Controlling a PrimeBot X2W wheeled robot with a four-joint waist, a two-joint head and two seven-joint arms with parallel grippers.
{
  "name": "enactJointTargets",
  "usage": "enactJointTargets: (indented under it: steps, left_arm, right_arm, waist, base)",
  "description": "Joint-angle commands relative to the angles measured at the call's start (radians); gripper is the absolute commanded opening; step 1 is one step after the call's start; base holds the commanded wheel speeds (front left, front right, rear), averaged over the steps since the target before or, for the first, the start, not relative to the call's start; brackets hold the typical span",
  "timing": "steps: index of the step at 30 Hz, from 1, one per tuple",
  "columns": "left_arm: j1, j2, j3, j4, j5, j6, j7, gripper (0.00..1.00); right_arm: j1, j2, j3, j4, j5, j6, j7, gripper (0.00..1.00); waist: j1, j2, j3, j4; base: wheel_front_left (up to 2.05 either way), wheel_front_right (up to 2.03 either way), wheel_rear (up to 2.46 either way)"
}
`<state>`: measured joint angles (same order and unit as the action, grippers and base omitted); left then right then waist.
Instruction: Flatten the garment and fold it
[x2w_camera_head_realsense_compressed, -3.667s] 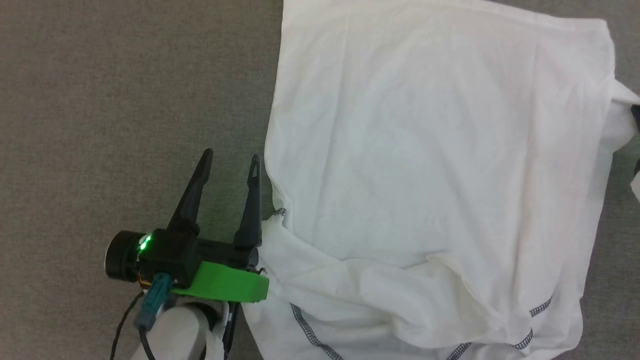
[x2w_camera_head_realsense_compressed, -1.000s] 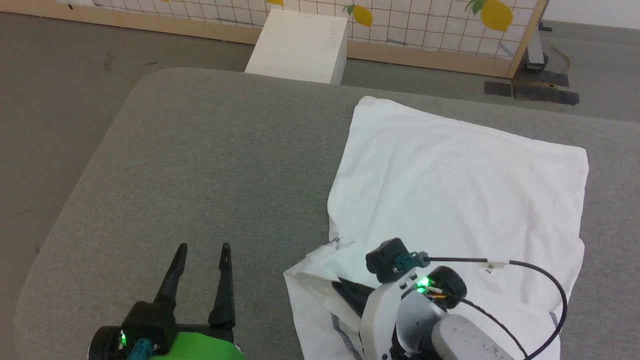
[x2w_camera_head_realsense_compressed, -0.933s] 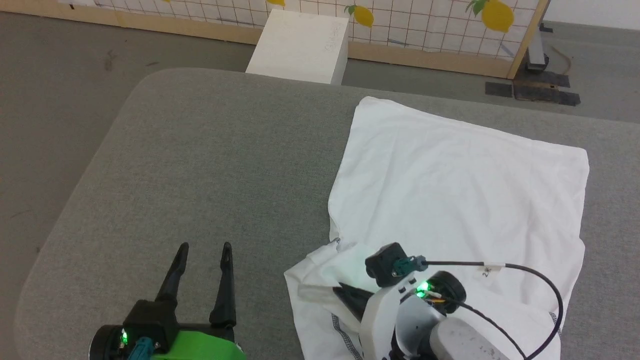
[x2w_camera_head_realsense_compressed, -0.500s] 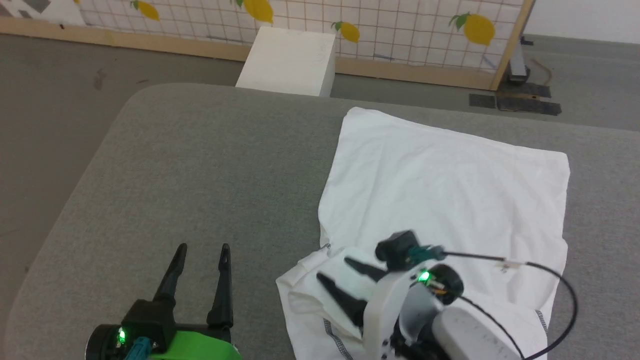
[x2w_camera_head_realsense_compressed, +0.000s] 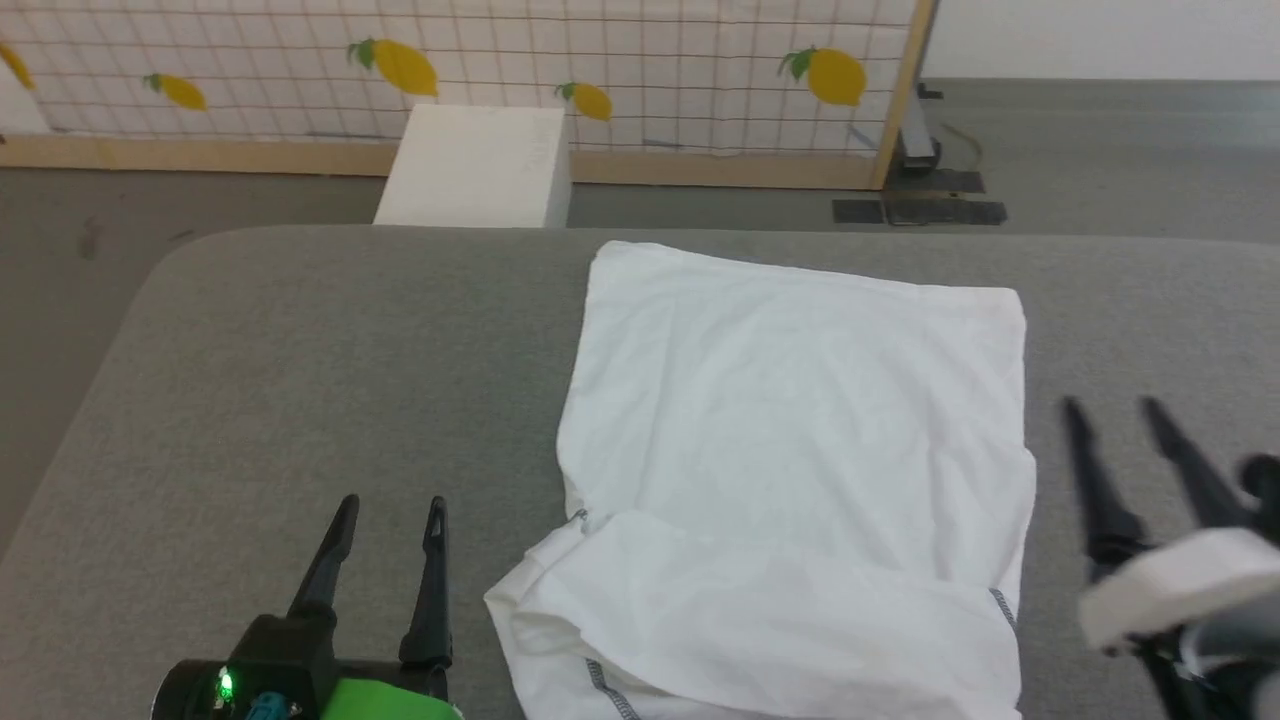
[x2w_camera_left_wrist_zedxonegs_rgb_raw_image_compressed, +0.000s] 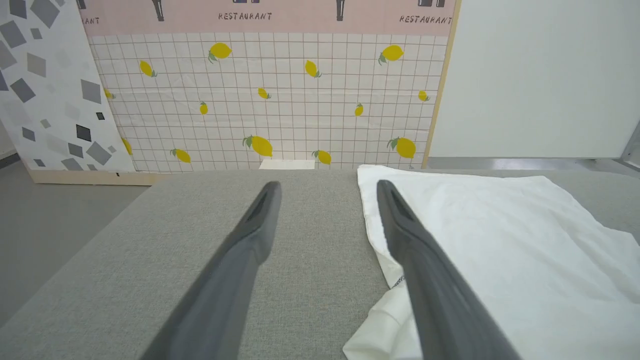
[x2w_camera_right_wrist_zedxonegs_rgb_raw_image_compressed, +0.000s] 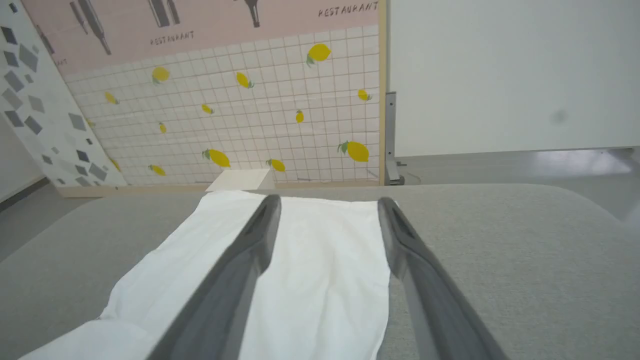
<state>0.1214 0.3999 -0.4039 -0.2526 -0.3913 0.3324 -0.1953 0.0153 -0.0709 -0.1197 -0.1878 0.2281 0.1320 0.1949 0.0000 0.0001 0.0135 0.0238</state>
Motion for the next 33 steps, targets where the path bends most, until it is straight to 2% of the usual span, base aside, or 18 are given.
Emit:
enactJointTargets:
  steps: [1,3,6,12,17,21,26,30,33]
  left_arm:
    - [0.01,0.006,0.004,-0.006,0.014,0.003,-0.014,1.0]
    - [0.014,0.004,0.01,-0.011,0.018,0.002,-0.031,1.0]
    - [0.028,-0.001,0.017,-0.008,0.03,-0.002,-0.051,1.0]
    - [0.059,-0.01,-0.002,0.027,0.047,-0.008,-0.059,1.0]
    - [0.009,0.004,0.003,0.014,0.051,-0.023,-0.044,1.0]
    - [-0.122,0.039,0.008,-0.002,0.052,-0.077,0.014,1.0]
    - [-0.371,0.083,0.007,-0.001,0.033,-0.175,0.164,1.0]
    - [-0.588,0.117,0.0,0.057,0.019,-0.261,0.293,1.0]
    - [-0.746,0.115,0.003,0.122,-0.007,-0.313,0.366,1.0]
  right_arm:
    - [0.03,0.012,-0.045,-0.041,-0.008,-0.001,-0.016,1.0]
    - [0.07,0.019,-0.103,-0.092,-0.004,-0.001,-0.035,1.0]
    - [0.126,0.02,-0.154,-0.091,0.071,-0.001,-0.085,1.0]
    - [0.198,0.02,-0.136,-0.018,0.131,-0.001,-0.168,1.0]
    - [0.186,0.02,-0.114,-0.007,0.145,-0.001,-0.205,1.0]
    - [0.152,0.02,-0.112,-0.026,0.137,-0.001,-0.215,1.0]
    - [0.112,0.021,-0.112,-0.066,0.132,-0.001,-0.214,1.0]
    - [0.074,0.021,-0.096,-0.093,0.131,-0.001,-0.214,1.0]
    - [0.043,0.021,-0.079,-0.113,0.131,-0.001,-0.22,1.0]
  waist:
    - [0.0,-0.0001,0.0,-0.035]
    - [0.0,-0.0001,0.004,-0.051]
    - [0.0,-0.0001,0.009,-0.074]
    - [0.0,-0.0001,0.023,-0.093]
    - [0.0,-0.0001,0.066,-0.101]
    - [0.0,-0.0001,0.125,-0.103]
    - [0.0,-0.0001,0.214,-0.103]
    - [0.0,-0.0001,0.286,-0.11]
    - [0.0,-0.0001,0.344,-0.121]
  base:
    - [0.0,0.0,0.0]
    - [0.0,0.0,0.0]
    - [0.0,0.0,0.0]
    - [0.0,0.0,0.0]
    - [0.0,0.0,0.0]
    - [0.0,0.0,0.0]
    - [0.0,0.0,0.0]
    - [0.0,0.0,0.0]
    - [0.0,0.0,0.0]
